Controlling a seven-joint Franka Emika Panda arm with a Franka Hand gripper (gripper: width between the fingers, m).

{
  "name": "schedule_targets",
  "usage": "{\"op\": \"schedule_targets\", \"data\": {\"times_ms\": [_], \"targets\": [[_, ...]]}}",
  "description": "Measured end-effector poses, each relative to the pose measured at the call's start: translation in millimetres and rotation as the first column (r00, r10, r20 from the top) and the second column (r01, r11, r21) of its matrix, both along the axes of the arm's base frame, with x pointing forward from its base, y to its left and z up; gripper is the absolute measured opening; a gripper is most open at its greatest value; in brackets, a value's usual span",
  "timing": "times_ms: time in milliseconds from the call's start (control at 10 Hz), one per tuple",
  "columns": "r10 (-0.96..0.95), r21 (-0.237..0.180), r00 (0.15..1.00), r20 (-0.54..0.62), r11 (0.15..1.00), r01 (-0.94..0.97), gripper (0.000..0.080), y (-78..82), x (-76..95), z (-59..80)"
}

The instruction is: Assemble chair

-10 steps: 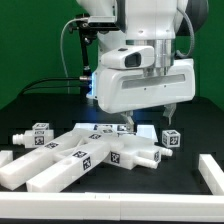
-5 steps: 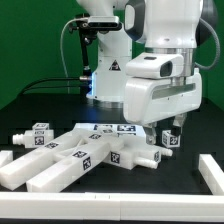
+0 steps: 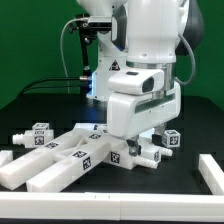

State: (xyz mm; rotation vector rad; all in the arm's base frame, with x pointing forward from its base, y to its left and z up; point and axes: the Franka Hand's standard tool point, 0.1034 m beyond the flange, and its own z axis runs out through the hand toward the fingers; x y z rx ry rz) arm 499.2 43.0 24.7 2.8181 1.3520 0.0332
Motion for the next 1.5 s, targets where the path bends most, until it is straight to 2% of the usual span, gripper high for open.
{"op": "schedule_targets", "data": {"times_ms": [400, 500, 600, 700, 1000, 1200, 1300, 1500], "targets": [[0.006, 0.003, 1.0, 0.002, 1.0, -0.006, 0.0629, 7.7, -1.1, -2.2], [0.006, 0.003, 1.0, 0.002, 1.0, -0.006, 0.05, 7.7, -1.0, -2.1], [0.006, 0.003, 1.0, 0.002, 1.0, -0.006, 0.05, 7.7, -1.0, -2.1], [0.006, 0.003, 1.0, 0.003, 1.0, -0.006, 0.0363, 7.7, -0.8, -2.0], [-0.005, -0.001, 1.0, -0.011, 1.0, 0.005, 0.0363, 8.7, 2.4, 0.5], [-0.121, 0.003, 0.993, 0.002, 0.993, 0.121, 0.0363, 21.3, 13.8, 8.6], [-0.171, 0.004, 0.985, -0.003, 0.985, 0.171, 0.0363, 20.7, 12.9, 8.2], [-0.242, -0.003, 0.969, -0.047, 0.97, 0.242, 0.0363, 9.5, 9.2, 6.9]]}}
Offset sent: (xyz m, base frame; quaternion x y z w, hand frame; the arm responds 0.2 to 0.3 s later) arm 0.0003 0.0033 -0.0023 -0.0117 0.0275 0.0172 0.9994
